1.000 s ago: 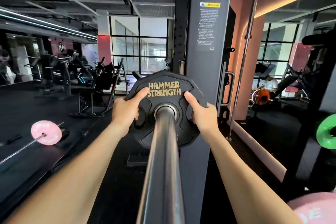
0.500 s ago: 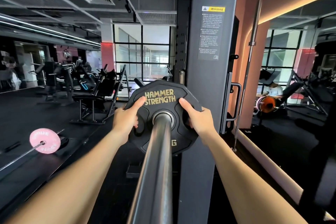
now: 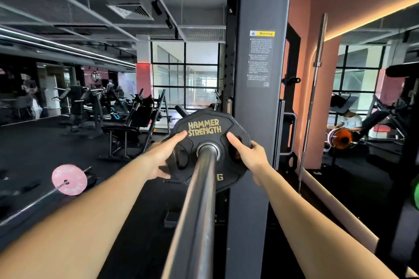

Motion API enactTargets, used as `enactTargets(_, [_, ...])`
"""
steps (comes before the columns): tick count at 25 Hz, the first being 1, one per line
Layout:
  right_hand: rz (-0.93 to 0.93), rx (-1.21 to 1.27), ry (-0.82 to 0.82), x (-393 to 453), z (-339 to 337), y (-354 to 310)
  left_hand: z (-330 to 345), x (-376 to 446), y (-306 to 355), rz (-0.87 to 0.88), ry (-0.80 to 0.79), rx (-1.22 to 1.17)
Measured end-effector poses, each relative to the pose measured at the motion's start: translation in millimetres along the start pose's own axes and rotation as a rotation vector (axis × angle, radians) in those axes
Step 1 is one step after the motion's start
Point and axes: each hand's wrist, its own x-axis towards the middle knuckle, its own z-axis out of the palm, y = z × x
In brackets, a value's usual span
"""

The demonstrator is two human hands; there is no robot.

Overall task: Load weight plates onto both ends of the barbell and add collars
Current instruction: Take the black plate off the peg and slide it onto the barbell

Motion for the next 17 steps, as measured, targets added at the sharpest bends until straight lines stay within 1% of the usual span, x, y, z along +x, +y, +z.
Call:
enactTargets(2, [0.002, -0.082, 0.081, -13, -8, -3, -15, -25, 6, 0.039, 0.021, 0.115])
enactTargets(5, [-0.047, -0.181, 0.151, -40, -26, -23, -35, -66, 18, 0.128, 0.027, 0.185])
enactTargets(6, [-0.061, -0.205, 0.145, -45, -30, -30, -38, -75, 24, 0.164, 0.026, 0.203])
enactTargets(8, [-0.094, -0.256, 0.084, -72, -41, -48, -39, -107, 38, 0.240, 0.017, 0.227])
enactTargets(11, [-0.107, -0.336, -0.004, -119, -61, -68, -25, -160, 57, 0.354, -0.036, 0.247])
enactTargets(15, [-0.108, -0.413, 0.000, -177, -95, -81, 7, -210, 73, 0.448, -0.114, 0.276])
enactTargets(17, [-0.101, -0.425, 0.039, -208, -124, -86, 31, -234, 79, 0.473, -0.169, 0.269])
